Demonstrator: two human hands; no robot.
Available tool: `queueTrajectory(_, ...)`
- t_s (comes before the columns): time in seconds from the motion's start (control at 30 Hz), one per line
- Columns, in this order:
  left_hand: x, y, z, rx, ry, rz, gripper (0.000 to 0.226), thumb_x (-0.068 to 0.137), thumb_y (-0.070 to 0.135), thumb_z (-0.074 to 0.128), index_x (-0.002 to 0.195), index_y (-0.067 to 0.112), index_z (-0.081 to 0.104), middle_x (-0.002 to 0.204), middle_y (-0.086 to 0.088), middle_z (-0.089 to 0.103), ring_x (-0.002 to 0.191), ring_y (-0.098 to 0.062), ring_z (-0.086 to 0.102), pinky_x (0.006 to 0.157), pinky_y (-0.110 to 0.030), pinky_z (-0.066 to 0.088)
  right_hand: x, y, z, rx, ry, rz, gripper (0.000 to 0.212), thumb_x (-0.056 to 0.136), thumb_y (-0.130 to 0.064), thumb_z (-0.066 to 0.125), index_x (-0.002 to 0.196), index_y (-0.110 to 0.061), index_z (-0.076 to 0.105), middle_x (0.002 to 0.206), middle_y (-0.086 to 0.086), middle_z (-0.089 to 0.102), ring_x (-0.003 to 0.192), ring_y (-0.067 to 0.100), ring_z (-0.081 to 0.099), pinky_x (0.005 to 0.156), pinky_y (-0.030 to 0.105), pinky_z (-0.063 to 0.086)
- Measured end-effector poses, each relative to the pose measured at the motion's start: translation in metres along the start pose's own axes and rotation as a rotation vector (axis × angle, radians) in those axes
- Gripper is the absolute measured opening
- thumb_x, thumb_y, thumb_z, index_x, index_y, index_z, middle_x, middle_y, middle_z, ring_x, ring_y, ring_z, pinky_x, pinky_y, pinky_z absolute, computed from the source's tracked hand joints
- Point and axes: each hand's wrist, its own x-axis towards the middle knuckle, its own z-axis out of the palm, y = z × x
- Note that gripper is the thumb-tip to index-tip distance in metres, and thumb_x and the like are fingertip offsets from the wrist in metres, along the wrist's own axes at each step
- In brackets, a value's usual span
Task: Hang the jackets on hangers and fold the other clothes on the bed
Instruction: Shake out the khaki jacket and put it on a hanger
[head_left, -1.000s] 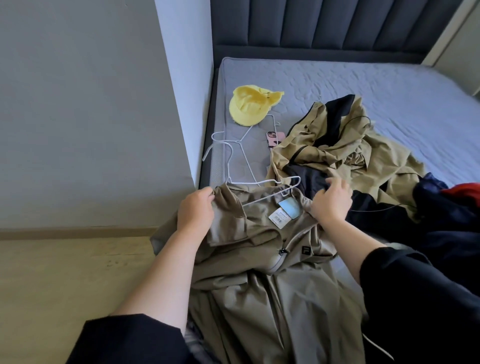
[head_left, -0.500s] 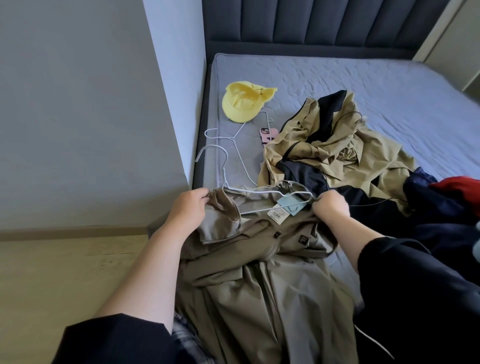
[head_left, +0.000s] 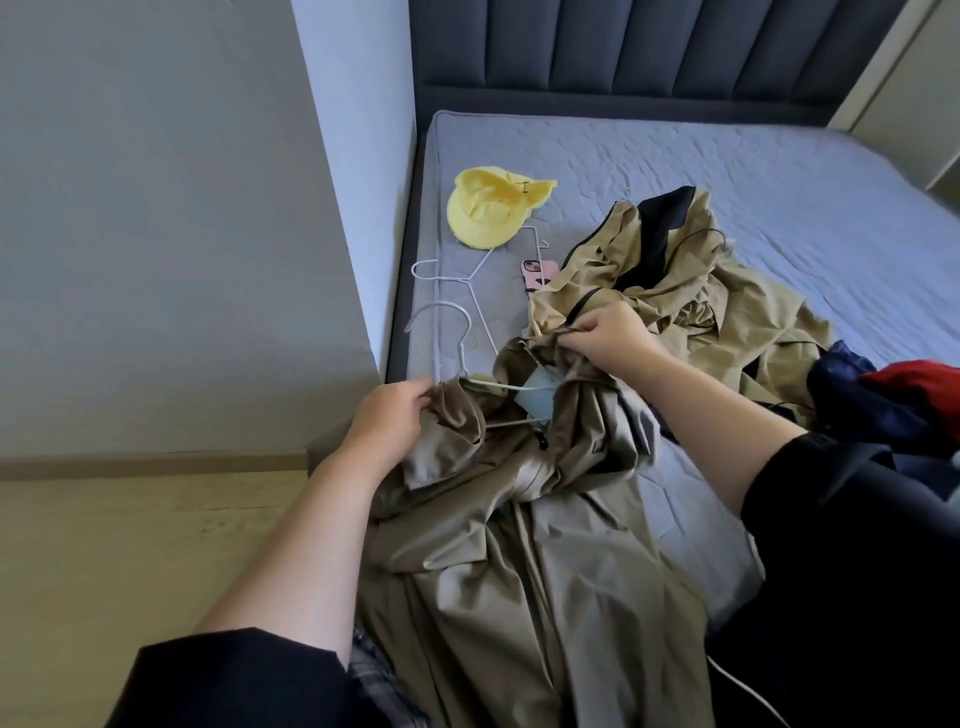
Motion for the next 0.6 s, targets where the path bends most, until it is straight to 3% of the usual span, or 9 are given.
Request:
queueTrajectory(0.1,0.001,0.005,-0.004,-0.013,0.013,0.068,0.032,0.095,0.01,0.048,0.069,0.028,0.047,0.071,0.0,0.056,0.076,-0.03,0.054,0.063,-0.031,0.033,0.001,-0.042,-0.003,0.078,0.029,-0.147,0.025,0.085,-0.017,0.069,0.081,0.008,0.069,0.059,0.017,0.055,0.061,0.013,0.047,0.058,0.024,0.037)
queueTrajectory(0.17,-0.001,0.011,0.0,0.029,-0.015,0.151,0.023,0.095,0.008,0.047,0.085,0.019,0.065,0.087,-0.008,0.068,0.088,-0.033,0.061,0.068,-0.032,0.039,0.0,-0.064,-0.003,0.091,-0.095,-0.227,0.022,0.085,-0.024,0.07,0.079,-0.002,0.073,0.062,0.013,0.063,0.064,0.008,0.053,0.063,0.023,0.043)
queueTrajectory(0.23,-0.004,0.017,0.007,0.028,0.003,0.166,0.022,0.095,0.008,0.047,0.102,0.012,0.068,0.095,-0.015,0.069,0.09,-0.036,0.062,0.07,-0.033,0.04,-0.004,-0.079,0.002,0.038,-0.277,-0.247,0.025,0.088,-0.036,0.065,0.072,-0.017,0.07,0.061,-0.001,0.064,0.057,0.003,0.056,0.058,0.02,0.045)
queueTrajectory(0.3,-0.003,0.017,0.007,-0.016,0.053,0.108,0.019,0.095,0.007,0.047,0.096,0.012,0.065,0.089,-0.014,0.068,0.086,-0.037,0.06,0.067,-0.034,0.039,-0.002,-0.081,0.009,0.013,-0.318,-0.223,0.03,0.094,-0.041,0.054,0.077,-0.019,0.064,0.076,0.004,0.068,0.063,0.012,0.059,0.059,0.026,0.046)
queueTrajectory(0.37,-0.002,0.014,0.0,-0.085,0.126,0.032,0.019,0.094,0.007,0.047,0.084,0.017,0.06,0.077,-0.005,0.064,0.076,-0.031,0.057,0.062,-0.032,0.034,0.002,-0.071,0.009,-0.096,-0.24,-0.22,0.035,0.099,-0.034,0.045,0.081,-0.007,0.059,0.084,0.015,0.064,0.071,0.021,0.054,0.059,0.031,0.039)
queueTrajectory(0.43,0.0,0.009,-0.006,-0.135,0.2,0.011,0.017,0.093,0.006,0.048,0.079,0.011,0.056,0.069,-0.007,0.059,0.071,-0.033,0.054,0.063,-0.038,0.038,0.002,-0.055,0.01,-0.223,-0.244,-0.19,0.044,0.102,-0.031,0.038,0.085,0.004,0.058,0.089,0.021,0.06,0.081,0.028,0.055,0.066,0.033,0.039)
queueTrajectory(0.53,-0.005,0.012,-0.008,-0.101,0.256,0.031,0.019,0.093,0.006,0.049,0.073,0.006,0.05,0.059,-0.006,0.048,0.066,-0.037,0.052,0.06,-0.042,0.041,-0.004,-0.035,0.017,-0.225,-0.313,-0.176,0.048,0.101,-0.037,0.04,0.094,0.001,0.067,0.096,0.016,0.067,0.09,0.028,0.061,0.077,0.033,0.046)
queueTrajectory(0.6,-0.007,0.021,-0.007,-0.087,0.284,0.005,0.021,0.093,0.008,0.05,0.072,0.007,0.049,0.059,-0.002,0.045,0.067,-0.037,0.052,0.06,-0.04,0.04,-0.007,-0.032,0.02,-0.153,-0.29,-0.169,0.04,0.099,-0.036,0.046,0.09,-0.006,0.072,0.09,0.008,0.071,0.085,0.023,0.062,0.076,0.03,0.047)
